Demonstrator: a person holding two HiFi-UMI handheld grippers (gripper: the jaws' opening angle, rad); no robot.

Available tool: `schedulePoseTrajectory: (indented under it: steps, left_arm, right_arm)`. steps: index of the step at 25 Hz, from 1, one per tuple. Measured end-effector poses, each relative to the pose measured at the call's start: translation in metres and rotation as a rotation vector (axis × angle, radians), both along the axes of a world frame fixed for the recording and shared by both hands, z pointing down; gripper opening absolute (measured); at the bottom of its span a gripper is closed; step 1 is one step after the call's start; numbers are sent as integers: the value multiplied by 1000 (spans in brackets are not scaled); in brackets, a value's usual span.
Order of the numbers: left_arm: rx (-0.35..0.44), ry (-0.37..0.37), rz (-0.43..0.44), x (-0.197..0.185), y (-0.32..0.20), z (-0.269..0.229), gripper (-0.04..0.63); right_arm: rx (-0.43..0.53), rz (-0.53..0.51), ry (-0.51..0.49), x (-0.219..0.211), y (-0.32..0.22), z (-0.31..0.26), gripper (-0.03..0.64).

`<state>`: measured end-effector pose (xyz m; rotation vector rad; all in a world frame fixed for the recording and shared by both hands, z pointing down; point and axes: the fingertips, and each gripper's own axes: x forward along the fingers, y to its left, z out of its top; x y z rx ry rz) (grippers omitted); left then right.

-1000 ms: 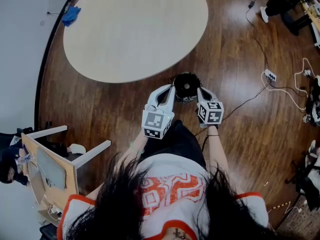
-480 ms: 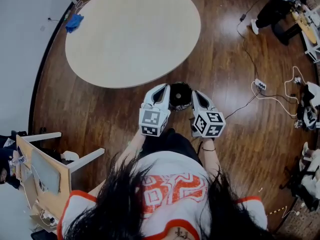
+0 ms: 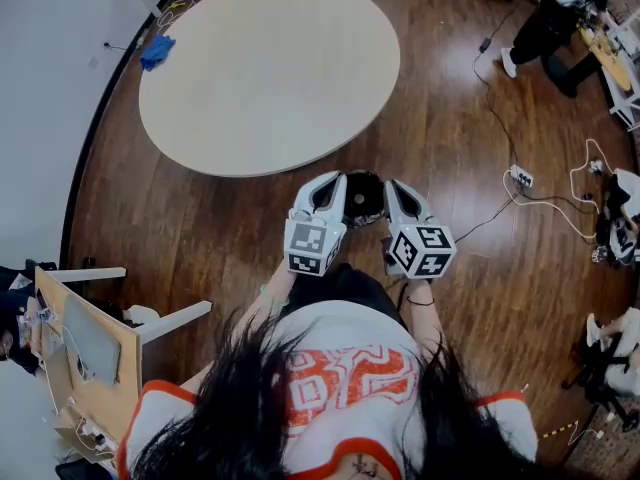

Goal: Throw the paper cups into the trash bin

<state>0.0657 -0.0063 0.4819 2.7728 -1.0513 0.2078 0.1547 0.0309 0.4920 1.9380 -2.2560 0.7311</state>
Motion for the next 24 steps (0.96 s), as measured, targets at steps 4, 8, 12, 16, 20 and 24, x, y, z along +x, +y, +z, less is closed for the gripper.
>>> schedulePoseTrajectory:
  steps: [4, 8, 12, 16, 20, 24]
  left_arm:
    - [7, -8, -16, -8, 2, -1, 0]
    - [15, -12, -25, -13, 2, -1, 0]
    - [13, -11, -27, -15, 3, -4, 0]
    - [6, -9, -26, -15, 5, -3, 0]
    - [-5, -8, -20, -17, 8, 1, 0]
    - [-6, -8, -14, -20, 7, 2, 0]
  right_arm:
    - [7, -13, 0, -5, -1, -2, 0]
    - [13, -24, -3, -10, -4, -4, 0]
    - [17, -35, -3, -14, -7, -7, 0]
    - [14, -40, 1, -16, -7, -6, 0]
    - [11, -37, 5, -19, -7, -5, 0]
    - [16, -36, 16, -22, -9, -8, 0]
